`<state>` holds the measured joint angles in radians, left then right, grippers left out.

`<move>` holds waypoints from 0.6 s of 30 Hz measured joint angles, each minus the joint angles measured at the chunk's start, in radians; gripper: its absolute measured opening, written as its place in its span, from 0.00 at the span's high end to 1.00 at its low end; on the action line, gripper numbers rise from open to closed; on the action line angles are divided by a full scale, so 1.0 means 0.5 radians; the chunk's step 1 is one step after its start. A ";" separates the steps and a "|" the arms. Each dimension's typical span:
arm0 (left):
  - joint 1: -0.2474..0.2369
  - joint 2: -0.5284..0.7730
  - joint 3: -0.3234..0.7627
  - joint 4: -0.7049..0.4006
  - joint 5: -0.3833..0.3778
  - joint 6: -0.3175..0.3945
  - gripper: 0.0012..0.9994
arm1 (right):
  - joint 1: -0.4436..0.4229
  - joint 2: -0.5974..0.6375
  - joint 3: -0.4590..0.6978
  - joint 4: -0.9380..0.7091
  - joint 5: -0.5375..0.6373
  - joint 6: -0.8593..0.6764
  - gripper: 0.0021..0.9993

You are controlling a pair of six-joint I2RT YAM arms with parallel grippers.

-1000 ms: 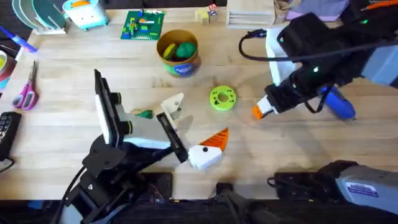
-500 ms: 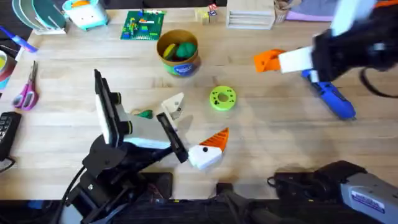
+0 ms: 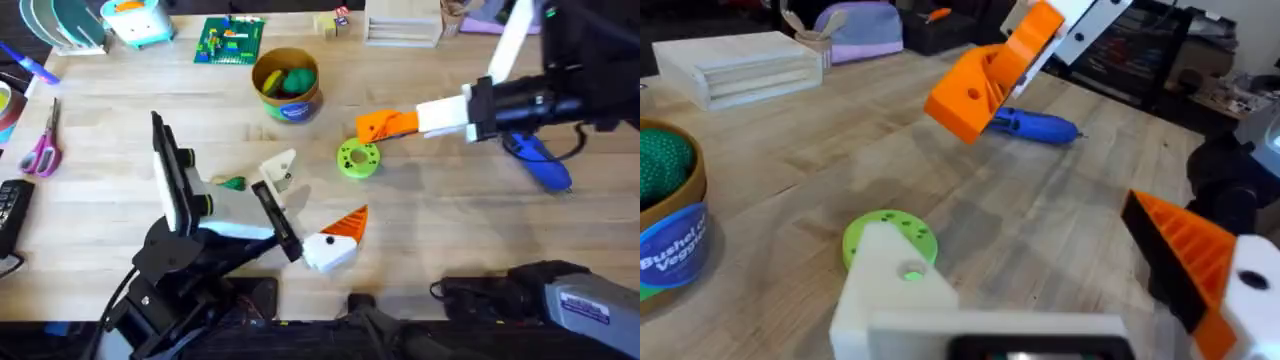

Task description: Pick up the gripper from the table and insert it into the empty holder that is missing its gripper. Then pick up a screw, insert it into the mounting hole, and use the screwdriver to tighten it. Finally, clean up the table by picking up the vegetable and placing it into the bucket.

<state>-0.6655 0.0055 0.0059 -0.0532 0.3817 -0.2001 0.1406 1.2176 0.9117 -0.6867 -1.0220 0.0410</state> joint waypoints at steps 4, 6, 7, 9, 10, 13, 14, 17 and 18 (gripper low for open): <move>0.000 0.000 0.000 0.000 0.000 -0.001 0.01 | 0.072 0.172 -0.006 0.025 -0.217 0.052 0.99; 0.000 0.000 0.000 0.000 0.000 -0.005 0.01 | 0.128 0.262 -0.006 0.070 -0.321 0.068 0.99; 0.000 0.000 0.000 0.000 0.000 -0.005 0.01 | 0.162 0.315 -0.006 0.115 -0.383 0.073 0.99; 0.000 -0.001 0.000 0.000 0.000 -0.005 0.01 | 0.221 0.413 -0.006 0.187 -0.488 0.084 0.99; 0.000 0.000 0.000 0.000 0.000 -0.005 0.01 | 0.250 0.466 -0.006 0.212 -0.533 0.094 0.99; 0.000 0.000 0.000 0.000 0.000 -0.005 0.01 | 0.318 0.600 -0.006 0.224 -0.623 0.126 0.99; 0.000 0.000 0.000 0.000 0.000 -0.005 0.01 | 0.336 0.642 -0.006 0.227 -0.649 0.130 0.99; 0.000 0.000 0.000 0.000 0.000 -0.005 0.01 | 0.381 0.736 -0.006 0.284 -0.726 0.144 0.99; 0.000 0.000 0.000 0.000 0.000 -0.005 0.01 | 0.394 0.756 -0.006 0.308 -0.744 0.154 0.99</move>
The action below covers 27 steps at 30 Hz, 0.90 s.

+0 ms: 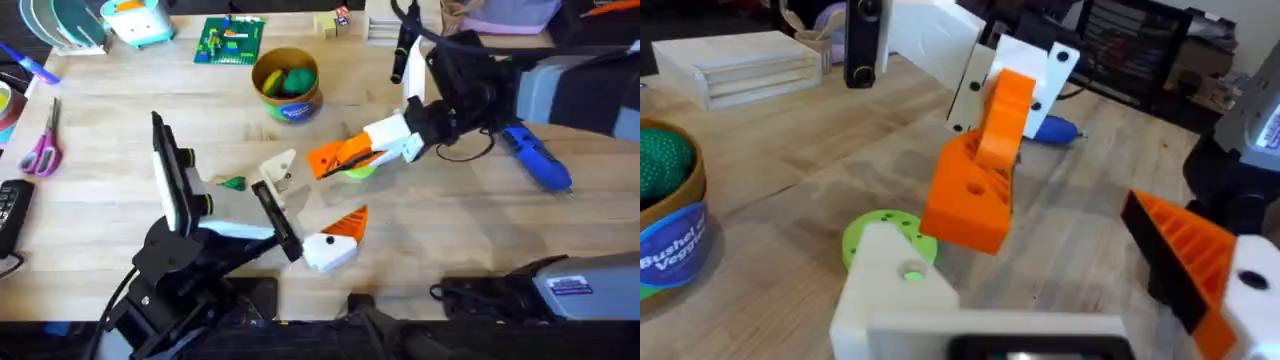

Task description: Pick up the gripper from the table and insert it into the empty holder that is missing its gripper. Then pick up a screw, insert it into the mounting hole, and use the screwdriver to tighten it. Finally, clean up the table by picking up the vegetable and placing it into the bucket.

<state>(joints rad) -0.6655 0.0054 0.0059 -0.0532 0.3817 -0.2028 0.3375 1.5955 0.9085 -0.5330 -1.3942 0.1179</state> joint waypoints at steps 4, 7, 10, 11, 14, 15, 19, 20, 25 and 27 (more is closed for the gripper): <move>0.000 -0.001 0.000 0.000 0.000 0.000 0.01 | 0.065 0.045 0.000 0.082 -0.041 0.058 0.99; 0.000 0.000 0.000 0.000 0.000 0.000 0.01 | 0.113 0.079 -0.001 0.165 -0.042 0.119 0.99; 0.000 0.000 0.000 0.000 0.000 0.000 0.01 | 0.145 0.117 -0.001 0.265 -0.042 0.183 0.99; 0.000 0.000 0.000 0.000 -0.001 0.000 0.01 | 0.153 0.127 -0.001 0.300 -0.042 0.204 0.99; 0.001 -0.001 0.000 -0.001 -0.015 -0.001 0.01 | 0.162 0.139 -0.001 0.370 -0.042 0.263 0.99; 0.001 0.000 0.000 -0.001 -0.019 0.000 0.01 | 0.164 0.138 -0.002 0.389 -0.042 0.283 0.99; 0.001 0.000 0.000 -0.001 -0.033 -0.001 0.01 | 0.168 0.139 -0.002 0.431 -0.031 0.369 0.99; 0.001 0.000 0.000 -0.002 -0.034 -0.002 0.01 | 0.169 0.138 -0.002 0.432 -0.028 0.392 0.99; 0.001 0.000 0.000 -0.002 -0.039 -0.014 0.01 | 0.171 0.138 -0.002 0.439 -0.025 0.503 0.99; 0.001 -0.001 0.000 -0.002 -0.039 -0.014 0.01 | 0.171 0.139 -0.002 0.443 -0.022 0.547 0.99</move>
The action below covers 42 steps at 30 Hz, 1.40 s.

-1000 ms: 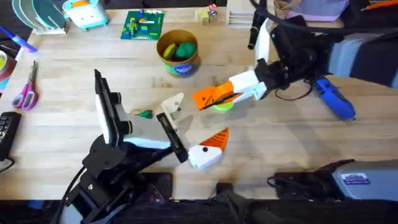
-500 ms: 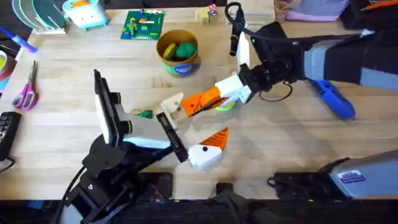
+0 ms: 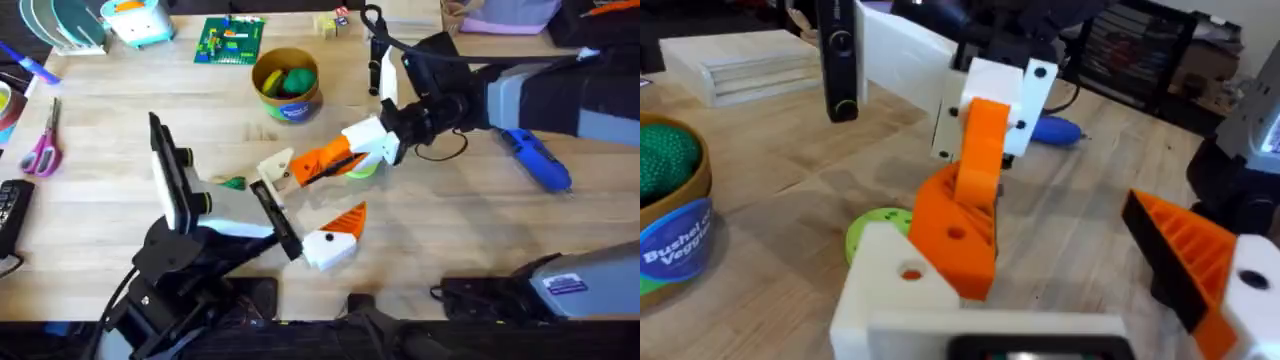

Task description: Pick up the gripper from the table and insert it into the empty holder that is missing its gripper. Then pick up a screw, insert it into the mounting hole, and use the screwdriver to tighten it. Finally, clean up the table by picking up the vegetable and placing it into the bucket.

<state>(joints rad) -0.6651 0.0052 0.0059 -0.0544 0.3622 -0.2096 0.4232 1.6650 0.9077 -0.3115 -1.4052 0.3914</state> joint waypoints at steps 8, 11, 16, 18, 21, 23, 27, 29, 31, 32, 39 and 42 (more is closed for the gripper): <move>0.000 0.001 0.000 -0.001 0.005 -0.003 0.01 | 0.005 0.002 0.000 0.105 0.045 0.178 0.99; 0.000 0.001 0.000 -0.002 -0.011 -0.003 0.01 | 0.017 0.001 0.000 0.153 0.054 0.228 0.99; 0.006 0.001 0.000 -0.005 -0.056 -0.018 0.01 | 0.054 0.001 0.000 0.236 0.113 0.331 0.99; 0.011 0.001 0.000 -0.008 -0.090 -0.024 0.01 | 0.075 0.001 0.000 0.321 0.145 0.394 0.99; 0.027 0.001 0.000 -0.011 -0.151 -0.024 0.01 | 0.110 0.001 0.000 0.472 0.191 0.492 0.99; 0.035 0.001 0.000 -0.013 -0.195 -0.024 0.01 | 0.133 0.001 0.000 0.562 0.221 0.558 0.99; 0.042 0.001 0.000 -0.019 -0.245 -0.025 0.01 | 0.161 0.001 0.000 0.618 0.268 0.647 0.99; 0.042 0.001 0.000 -0.020 -0.256 -0.032 0.01 | 0.167 0.001 0.000 0.623 0.279 0.671 0.99; 0.042 0.001 0.000 -0.020 -0.262 -0.034 0.01 | 0.170 0.001 0.000 0.625 0.285 0.685 0.99; 0.042 0.001 0.000 -0.020 -0.262 -0.038 0.01 | 0.171 0.001 0.000 0.625 0.288 0.687 0.99; 0.042 0.001 0.000 -0.020 -0.261 -0.047 0.01 | 0.172 0.001 0.000 0.625 0.289 0.699 0.99; 0.042 0.001 0.000 -0.020 -0.259 -0.048 0.01 | 0.172 0.001 0.000 0.624 0.289 0.699 0.99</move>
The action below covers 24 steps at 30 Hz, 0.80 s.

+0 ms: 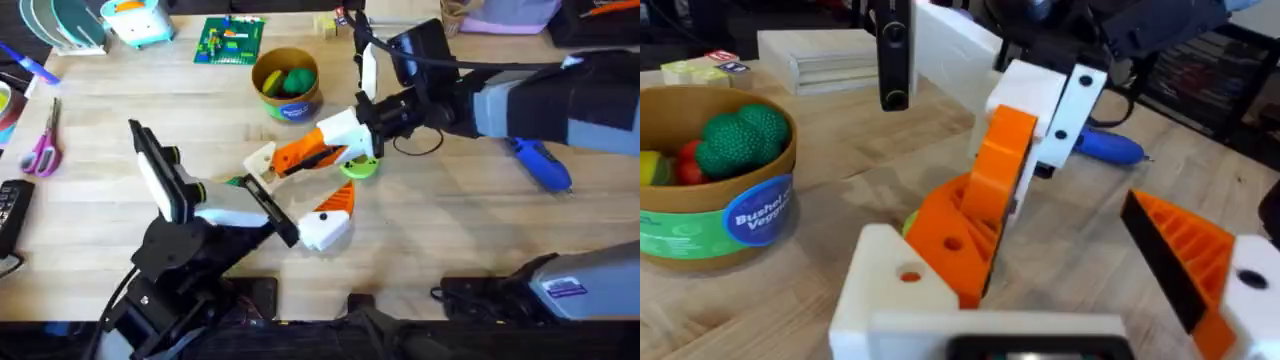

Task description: Pick up the gripper from the table and insert it into the empty holder that is missing its gripper. Then pick up a screw, insert it into the mounting hole, and use the screwdriver to tighten it. Finally, clean up the table by picking up the vegetable and placing it into the bucket.

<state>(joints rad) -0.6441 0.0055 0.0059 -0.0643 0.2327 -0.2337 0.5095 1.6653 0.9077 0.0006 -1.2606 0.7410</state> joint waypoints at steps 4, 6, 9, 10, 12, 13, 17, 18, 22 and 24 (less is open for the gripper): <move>0.000 0.000 0.000 0.001 0.005 -0.001 0.01 | 0.000 0.000 0.000 0.000 -0.002 0.000 0.99; 0.000 0.000 0.000 0.004 0.008 0.003 0.01 | 0.000 0.000 0.000 0.000 -0.002 0.000 0.99; -0.001 0.000 -0.002 0.017 0.035 0.052 0.01 | 0.001 0.000 0.000 0.001 -0.014 0.000 0.99; -0.001 0.000 -0.002 0.022 0.066 0.073 0.01 | 0.006 0.000 0.000 0.002 -0.022 -0.002 0.99; -0.003 0.000 -0.002 0.031 0.137 0.109 0.01 | 0.023 0.000 0.000 0.003 -0.034 -0.010 0.99; -0.005 0.000 -0.002 0.032 0.164 0.122 0.01 | 0.029 0.000 0.000 0.003 -0.037 -0.017 0.99; -0.005 0.000 -0.002 0.033 0.201 0.149 0.01 | 0.034 0.000 0.000 0.004 -0.040 -0.044 0.99; -0.005 0.000 -0.002 0.033 0.203 0.152 0.01 | 0.034 0.000 0.000 0.004 -0.040 -0.051 0.99; -0.005 0.000 -0.002 0.033 0.208 0.158 0.01 | 0.035 0.000 0.000 0.004 -0.041 -0.092 0.99; -0.005 0.000 -0.002 0.033 0.208 0.161 0.01 | 0.041 0.000 0.000 0.005 -0.039 -0.110 0.99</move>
<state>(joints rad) -0.6464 0.0055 0.0051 -0.0479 0.3367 -0.1532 0.5300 1.6653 0.9077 0.0032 -1.2800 0.6861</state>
